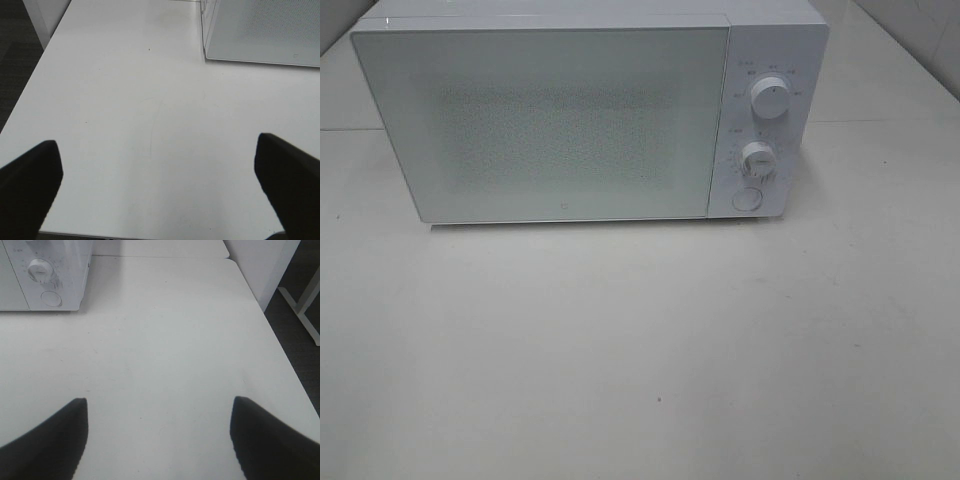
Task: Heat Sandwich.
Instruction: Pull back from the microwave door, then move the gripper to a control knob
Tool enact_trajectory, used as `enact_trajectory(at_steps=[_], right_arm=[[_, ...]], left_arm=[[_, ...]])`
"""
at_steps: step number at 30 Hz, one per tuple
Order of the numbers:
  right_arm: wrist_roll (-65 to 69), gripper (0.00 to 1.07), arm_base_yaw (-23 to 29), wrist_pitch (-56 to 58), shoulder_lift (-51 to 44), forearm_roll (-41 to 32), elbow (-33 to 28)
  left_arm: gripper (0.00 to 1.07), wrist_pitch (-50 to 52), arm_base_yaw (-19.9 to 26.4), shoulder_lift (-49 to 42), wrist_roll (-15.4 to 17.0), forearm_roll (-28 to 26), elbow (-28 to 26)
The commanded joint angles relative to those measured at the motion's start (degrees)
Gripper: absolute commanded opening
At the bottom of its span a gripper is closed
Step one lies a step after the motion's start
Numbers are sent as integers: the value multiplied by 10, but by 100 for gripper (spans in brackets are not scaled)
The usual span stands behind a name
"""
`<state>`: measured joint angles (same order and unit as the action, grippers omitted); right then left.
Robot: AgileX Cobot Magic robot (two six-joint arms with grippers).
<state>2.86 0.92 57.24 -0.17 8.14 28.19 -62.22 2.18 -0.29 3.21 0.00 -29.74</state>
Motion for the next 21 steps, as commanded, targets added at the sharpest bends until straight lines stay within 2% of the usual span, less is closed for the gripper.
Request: enact_trajectory(at_steps=[1,21], right_arm=[[-3,75,-3,-3,-17,2,1],[-4,75,-3,-5,-17,2,2]], left_arm=[[102,9,1,-13,1,-7,1],[102,9,1,-13,1,-7,1]])
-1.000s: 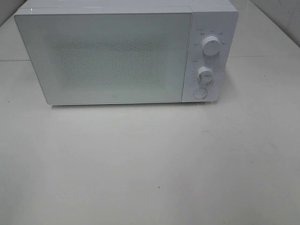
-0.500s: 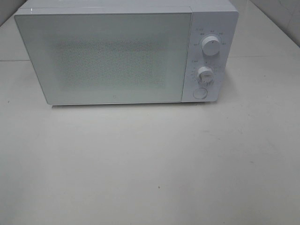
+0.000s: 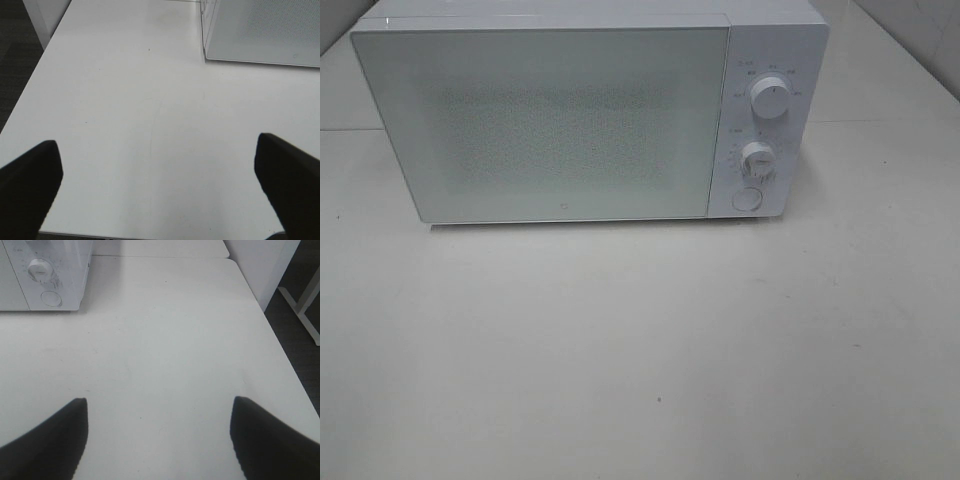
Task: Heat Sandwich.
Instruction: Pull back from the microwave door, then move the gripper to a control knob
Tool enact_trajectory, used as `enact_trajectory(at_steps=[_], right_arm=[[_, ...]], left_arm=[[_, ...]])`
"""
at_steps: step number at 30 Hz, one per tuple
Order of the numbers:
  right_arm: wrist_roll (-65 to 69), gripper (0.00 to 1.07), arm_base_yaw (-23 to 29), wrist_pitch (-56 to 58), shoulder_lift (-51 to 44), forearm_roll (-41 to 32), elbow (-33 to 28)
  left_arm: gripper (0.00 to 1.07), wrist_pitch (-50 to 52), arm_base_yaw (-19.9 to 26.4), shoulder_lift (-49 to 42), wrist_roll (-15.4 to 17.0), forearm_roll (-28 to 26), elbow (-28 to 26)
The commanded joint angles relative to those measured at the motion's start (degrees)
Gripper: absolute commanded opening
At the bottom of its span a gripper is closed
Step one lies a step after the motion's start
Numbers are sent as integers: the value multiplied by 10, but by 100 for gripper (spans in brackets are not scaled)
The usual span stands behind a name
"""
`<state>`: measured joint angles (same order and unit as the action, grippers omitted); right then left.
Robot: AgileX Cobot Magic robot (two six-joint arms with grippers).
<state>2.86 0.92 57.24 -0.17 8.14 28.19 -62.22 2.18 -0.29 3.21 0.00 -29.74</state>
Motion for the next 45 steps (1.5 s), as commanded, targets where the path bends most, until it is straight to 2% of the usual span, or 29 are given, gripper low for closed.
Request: enact_trajectory(at_steps=[1,12,20,34,45], right_arm=[[-4,75,-3,-9,-17,2,5],[20,75,-3,-95,34,2,26],[22,75,-3,-155,125,2,26],[29,75,-3,-347,327,-15,26],[29,75,-3,-474,451,-14,26]], left_arm=[[102,9,1,-13,1,-7,1],[102,9,1,-13,1,-7,1],[102,9,1,-13,1,-7,1],[102,9,1,-13,1,-7,1],[102,9,1,-13,1,-7,1]])
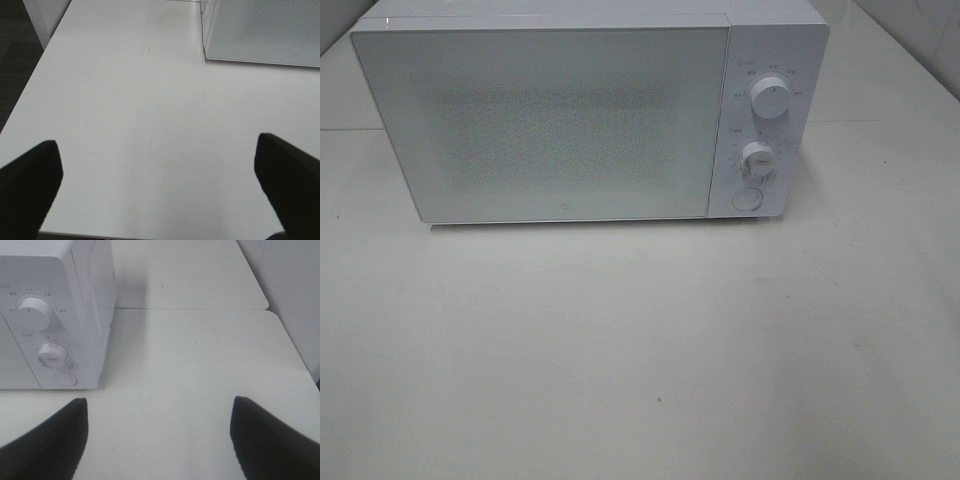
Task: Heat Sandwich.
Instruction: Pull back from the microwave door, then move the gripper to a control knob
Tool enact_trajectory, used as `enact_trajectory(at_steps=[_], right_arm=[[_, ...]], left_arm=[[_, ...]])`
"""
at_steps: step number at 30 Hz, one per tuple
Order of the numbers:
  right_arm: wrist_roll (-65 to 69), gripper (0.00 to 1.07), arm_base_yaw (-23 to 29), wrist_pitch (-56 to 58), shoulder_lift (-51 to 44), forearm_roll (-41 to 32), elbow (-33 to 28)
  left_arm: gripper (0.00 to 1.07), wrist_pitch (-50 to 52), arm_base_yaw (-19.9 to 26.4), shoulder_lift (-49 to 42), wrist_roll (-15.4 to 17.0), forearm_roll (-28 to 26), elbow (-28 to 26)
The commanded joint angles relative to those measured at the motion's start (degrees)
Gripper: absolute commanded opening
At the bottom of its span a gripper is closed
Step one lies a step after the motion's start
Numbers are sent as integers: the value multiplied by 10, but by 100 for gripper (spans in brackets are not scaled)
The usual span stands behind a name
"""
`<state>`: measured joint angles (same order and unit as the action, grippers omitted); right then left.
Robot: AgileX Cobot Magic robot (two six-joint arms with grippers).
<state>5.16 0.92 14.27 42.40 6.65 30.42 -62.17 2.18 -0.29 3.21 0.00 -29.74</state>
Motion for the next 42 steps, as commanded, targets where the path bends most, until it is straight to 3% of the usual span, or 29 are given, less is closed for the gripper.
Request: enact_trajectory(at_steps=[1,19,25,29,32,33,35,38,39,42], right_arm=[[6,75,-3,-58,37,1,3],[20,75,-2,-272,218,1,3],[-10,75,30,-372,264,-2,-1],[-64,75,68,-461,304,-52,-20],[-131,75,116,-530,334,-156,-37],[-131,75,116,-530,334,-156,-37],[-195,75,158,-582,351,-242,-53],[-226,75,183,-614,361,-295,-61],[-249,75,207,-638,371,-349,-67],[-263,75,231,-655,383,-394,-69]], left_arm=[[102,8,1,-13,1,-7,1],[102,8,1,-13,1,-7,1],[102,8,1,-13,1,-7,1],[102,8,1,-13,1,-7,1],[102,8,1,-13,1,-7,1],[102,8,1,-13,1,-7,1],[102,8,1,-13,1,-7,1],[102,8,1,-13,1,-7,1],[102,8,1,-13,1,-7,1],[102,8,1,-13,1,-7,1]])
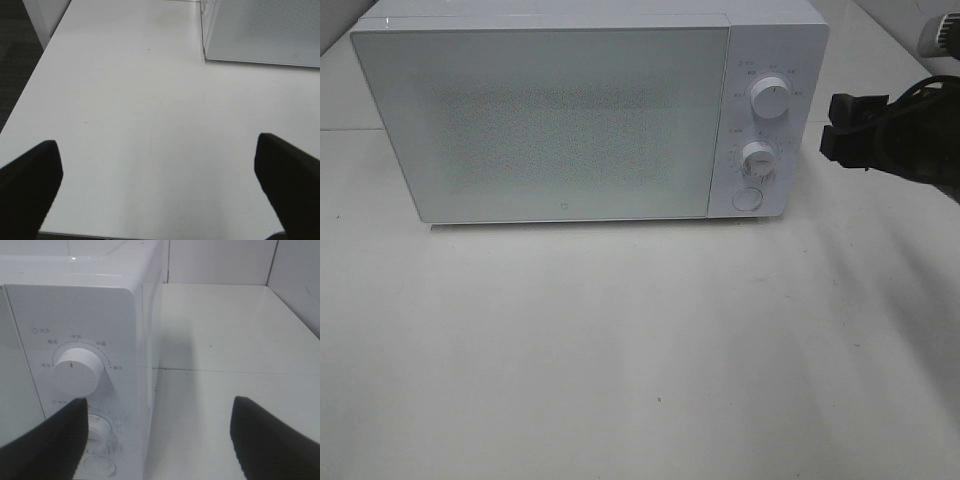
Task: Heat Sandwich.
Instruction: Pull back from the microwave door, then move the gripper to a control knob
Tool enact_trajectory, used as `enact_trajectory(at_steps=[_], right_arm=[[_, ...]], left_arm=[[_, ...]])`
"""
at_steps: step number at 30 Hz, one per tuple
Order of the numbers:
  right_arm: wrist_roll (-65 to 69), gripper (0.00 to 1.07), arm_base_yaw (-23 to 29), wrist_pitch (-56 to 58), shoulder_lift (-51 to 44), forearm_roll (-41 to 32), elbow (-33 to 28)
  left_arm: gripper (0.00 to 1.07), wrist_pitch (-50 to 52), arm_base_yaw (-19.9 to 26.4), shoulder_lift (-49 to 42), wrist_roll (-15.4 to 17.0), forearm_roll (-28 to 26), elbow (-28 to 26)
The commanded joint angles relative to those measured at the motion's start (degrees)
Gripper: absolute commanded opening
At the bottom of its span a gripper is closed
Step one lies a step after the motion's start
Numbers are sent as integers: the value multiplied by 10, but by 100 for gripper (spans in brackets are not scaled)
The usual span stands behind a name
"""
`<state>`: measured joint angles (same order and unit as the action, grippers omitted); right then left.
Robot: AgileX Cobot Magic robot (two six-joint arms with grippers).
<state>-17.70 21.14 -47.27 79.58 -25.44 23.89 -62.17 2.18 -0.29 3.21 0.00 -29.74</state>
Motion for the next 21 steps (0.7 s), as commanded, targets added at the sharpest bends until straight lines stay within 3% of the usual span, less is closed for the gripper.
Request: enact_trajectory(at_steps=[1,6,13,21], right_arm=[[-40,75,40,-44,16,-96,-3],[-44,75,87,-68,44,-159,-3],[-42,75,144,-156,95,-159,-3],[-34,75,174,-199,159,-163,-3]], left_arm=[[102,8,1,-13,1,-7,1],[101,8,1,-13,1,-7,1],[101,8,1,-13,1,-6,1],[100,8,1,-13,1,-6,1]])
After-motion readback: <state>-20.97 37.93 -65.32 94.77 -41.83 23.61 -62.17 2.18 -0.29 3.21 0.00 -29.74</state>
